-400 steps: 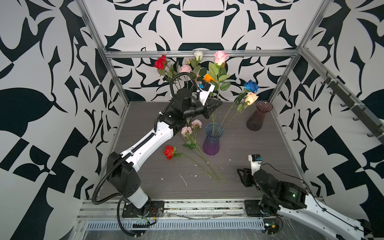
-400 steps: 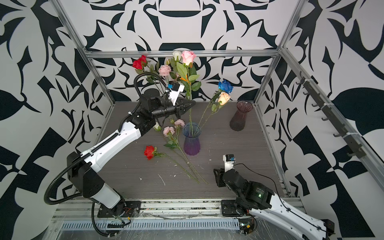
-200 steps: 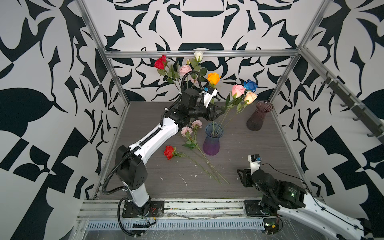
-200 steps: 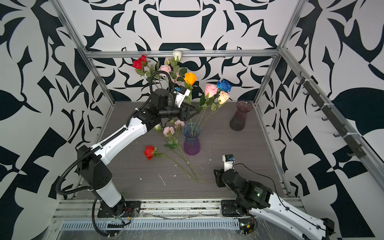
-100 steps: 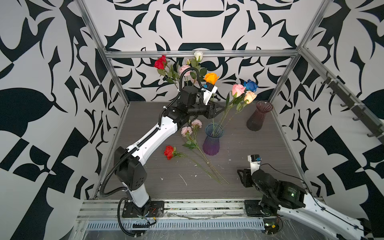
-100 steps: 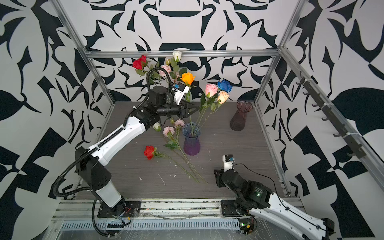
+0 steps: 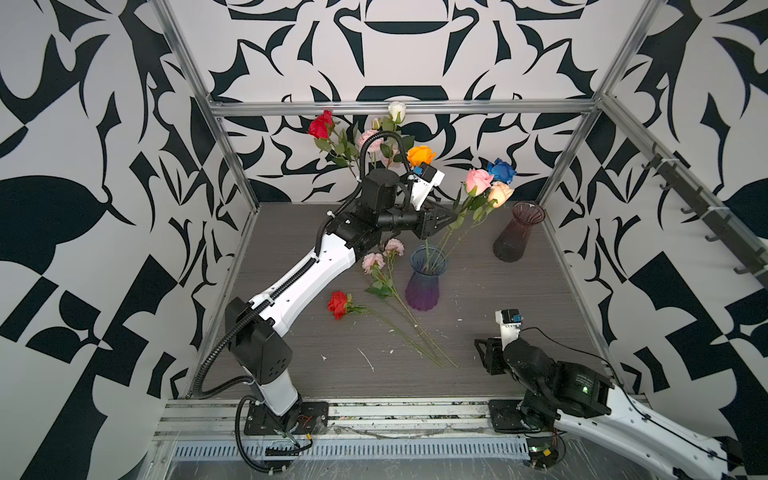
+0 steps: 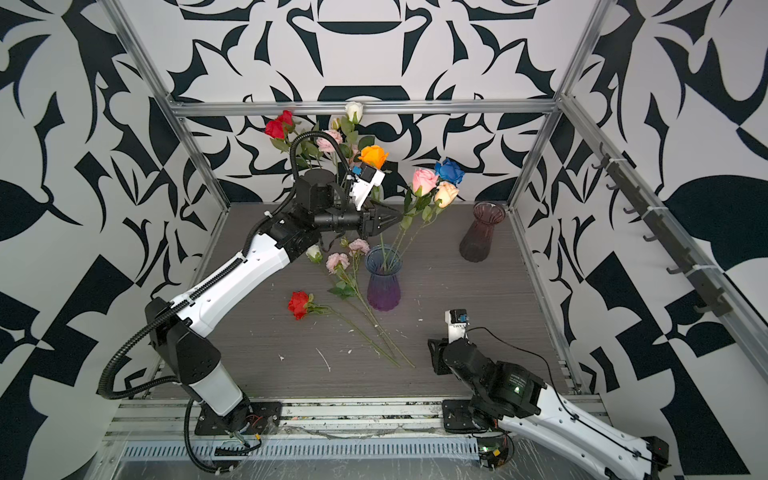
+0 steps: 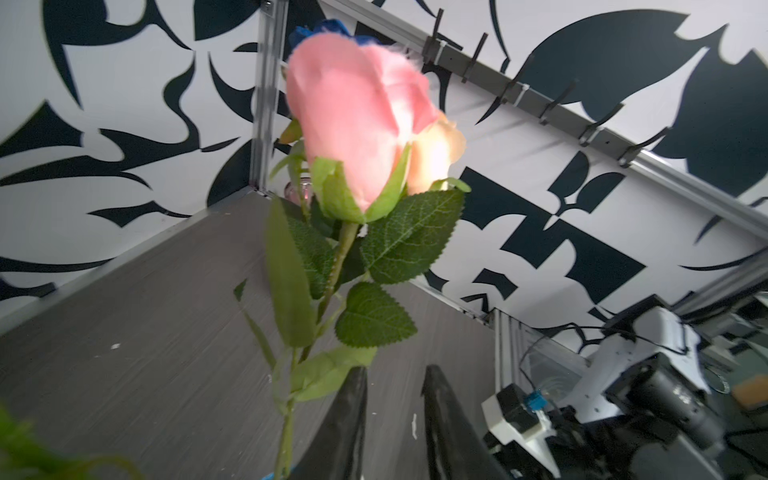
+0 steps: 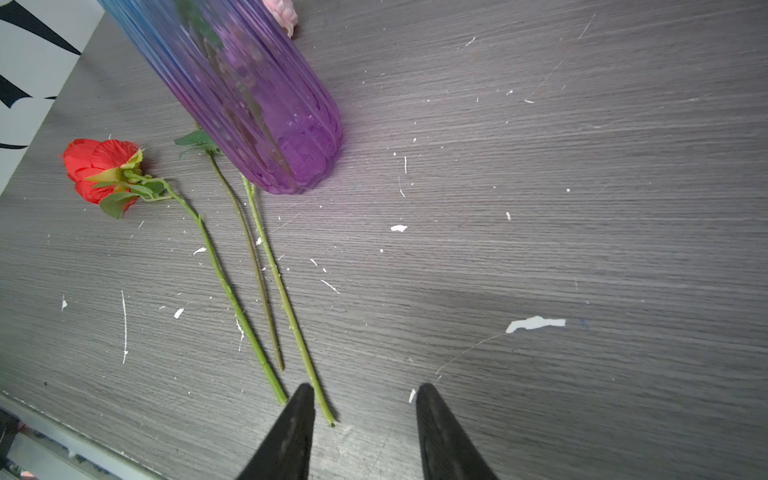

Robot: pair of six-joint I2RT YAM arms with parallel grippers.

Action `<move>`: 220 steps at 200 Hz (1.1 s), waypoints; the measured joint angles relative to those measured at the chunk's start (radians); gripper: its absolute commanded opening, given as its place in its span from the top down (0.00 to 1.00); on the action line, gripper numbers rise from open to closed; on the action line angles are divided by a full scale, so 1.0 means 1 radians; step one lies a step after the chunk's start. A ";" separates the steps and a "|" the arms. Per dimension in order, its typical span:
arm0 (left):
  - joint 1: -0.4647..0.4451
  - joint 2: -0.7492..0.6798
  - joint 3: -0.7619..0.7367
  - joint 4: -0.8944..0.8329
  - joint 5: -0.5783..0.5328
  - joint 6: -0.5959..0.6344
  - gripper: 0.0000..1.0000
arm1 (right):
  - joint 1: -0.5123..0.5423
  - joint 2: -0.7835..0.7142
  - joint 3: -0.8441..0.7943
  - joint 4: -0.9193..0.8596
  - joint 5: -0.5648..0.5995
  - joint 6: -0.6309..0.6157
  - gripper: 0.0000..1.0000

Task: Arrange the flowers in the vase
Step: 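Carry the pink rose above the blue-and-purple vase with the left gripper, then lower the pink rose stem into the blue-and-purple vase with the left gripper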

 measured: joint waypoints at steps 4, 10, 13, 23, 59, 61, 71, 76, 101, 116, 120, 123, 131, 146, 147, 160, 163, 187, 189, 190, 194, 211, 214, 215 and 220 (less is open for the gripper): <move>0.000 0.004 0.001 0.006 0.013 -0.004 0.73 | 0.000 0.000 0.000 0.000 0.000 0.000 0.56; 0.000 0.010 0.005 0.010 0.031 -0.008 0.73 | 0.000 0.000 0.000 0.000 0.000 0.000 0.56; 0.000 0.015 0.009 0.011 0.041 -0.011 0.72 | 0.000 0.000 0.000 0.000 0.000 0.000 0.56; -0.002 0.031 0.020 0.013 0.059 -0.016 0.70 | 0.000 0.000 0.000 -0.001 0.000 0.000 0.56; -0.005 0.087 0.053 0.012 0.086 -0.047 0.65 | 0.000 0.000 0.000 -0.003 0.000 0.000 0.56; -0.005 0.089 0.054 0.012 0.086 -0.049 0.65 | 0.000 0.000 0.000 -0.003 0.000 0.000 0.56; -0.005 0.105 0.061 0.007 0.086 -0.058 0.64 | 0.000 0.000 0.000 -0.003 0.000 0.000 0.56; -0.005 0.113 0.068 0.005 0.085 -0.064 0.64 | 0.000 0.000 0.000 -0.003 0.000 0.000 0.56; -0.005 0.155 0.106 -0.006 0.063 -0.090 0.59 | 0.000 0.000 0.000 -0.003 0.000 0.001 0.56; -0.005 0.166 0.112 -0.018 0.035 -0.097 0.58 | 0.000 0.000 0.000 -0.003 0.000 0.001 0.56; -0.005 0.167 0.112 -0.022 0.026 -0.098 0.57 | 0.000 0.000 0.000 -0.003 0.000 0.001 0.56; -0.005 0.168 0.112 -0.025 0.019 -0.100 0.57 | 0.000 0.000 0.000 -0.003 0.000 0.002 0.56; -0.005 0.168 0.112 -0.031 -0.002 -0.100 0.54 | 0.000 0.000 0.000 -0.003 0.000 0.002 0.56; -0.008 0.168 0.112 -0.038 -0.048 -0.100 0.52 | 0.000 0.000 0.000 -0.004 0.000 0.003 0.56; -0.009 0.168 0.112 -0.039 -0.053 -0.100 0.52 | 0.000 0.000 0.000 -0.004 0.000 0.003 0.56; -0.013 0.167 0.111 -0.043 -0.102 -0.088 0.52 | 0.000 0.000 0.000 -0.004 0.000 0.003 0.56; -0.014 0.167 0.109 -0.043 -0.114 -0.085 0.52 | 0.000 0.000 0.000 -0.004 0.000 0.003 0.56; -0.025 0.156 0.100 -0.058 -0.229 -0.053 0.50 | 0.000 0.000 0.000 -0.004 0.000 0.004 0.56; -0.026 0.156 0.100 -0.060 -0.240 -0.050 0.50 | 0.000 0.000 0.000 -0.004 0.000 0.004 0.56; -0.026 0.154 0.100 -0.060 -0.248 -0.047 0.50 | 0.000 0.000 0.000 -0.004 0.000 0.004 0.56; -0.028 0.151 0.098 -0.063 -0.262 -0.043 0.50 | 0.000 0.000 0.000 -0.004 0.000 0.004 0.56; -0.033 0.135 0.092 -0.079 -0.334 -0.019 0.50 | 0.000 -0.001 0.000 -0.004 0.000 0.004 0.56; -0.033 0.133 0.092 -0.082 -0.343 -0.017 0.49 | 0.000 0.000 0.000 -0.004 0.000 0.004 0.56; -0.034 0.132 0.092 -0.084 -0.349 -0.015 0.50 | 0.000 -0.001 0.000 -0.004 0.000 0.004 0.56; -0.035 0.127 0.092 -0.090 -0.365 -0.008 0.49 | 0.000 -0.001 0.000 -0.004 0.000 0.004 0.56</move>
